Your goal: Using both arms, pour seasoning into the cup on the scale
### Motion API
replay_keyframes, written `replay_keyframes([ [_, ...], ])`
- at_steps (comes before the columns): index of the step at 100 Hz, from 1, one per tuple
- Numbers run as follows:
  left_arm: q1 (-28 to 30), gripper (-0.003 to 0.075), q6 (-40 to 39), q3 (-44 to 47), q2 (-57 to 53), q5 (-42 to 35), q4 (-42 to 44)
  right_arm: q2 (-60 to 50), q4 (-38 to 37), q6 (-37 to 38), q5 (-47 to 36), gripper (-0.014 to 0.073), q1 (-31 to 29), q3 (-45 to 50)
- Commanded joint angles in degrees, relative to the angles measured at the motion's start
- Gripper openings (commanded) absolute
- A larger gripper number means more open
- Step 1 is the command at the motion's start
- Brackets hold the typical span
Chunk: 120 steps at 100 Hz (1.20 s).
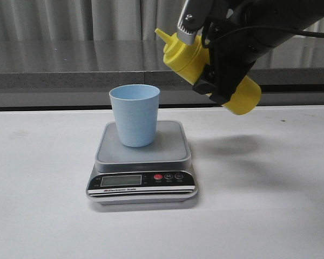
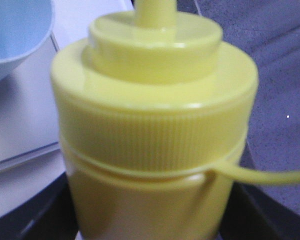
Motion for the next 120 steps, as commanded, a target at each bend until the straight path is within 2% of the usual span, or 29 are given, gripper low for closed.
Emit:
replay_keyframes([
  [1,0.32,-0.0020,0.06,-1.47,0.48,-4.52,-0.22,-2.67,-4.78,-0.46,0.13,0.0311,0.74,-2.47],
  [21,0.32,-0.0020,0.06,-1.47,0.48,-4.52,-0.22,-2.60,-12.43,-0.46,5.31,0.0311,2.16,-3.57],
  [58,0.32,-0.0020,0.06,-1.47,0.48,-4.52,-0.22,0.10,-19.19,-0.46,13.46,0.0311,4.75,-7.97],
  [120,0.32,-0.0020,0.06,-1.47,0.48,-4.52,-0.22,1.18,-34.55,-0.41,20.69,0.0311,9.09,-8.03],
])
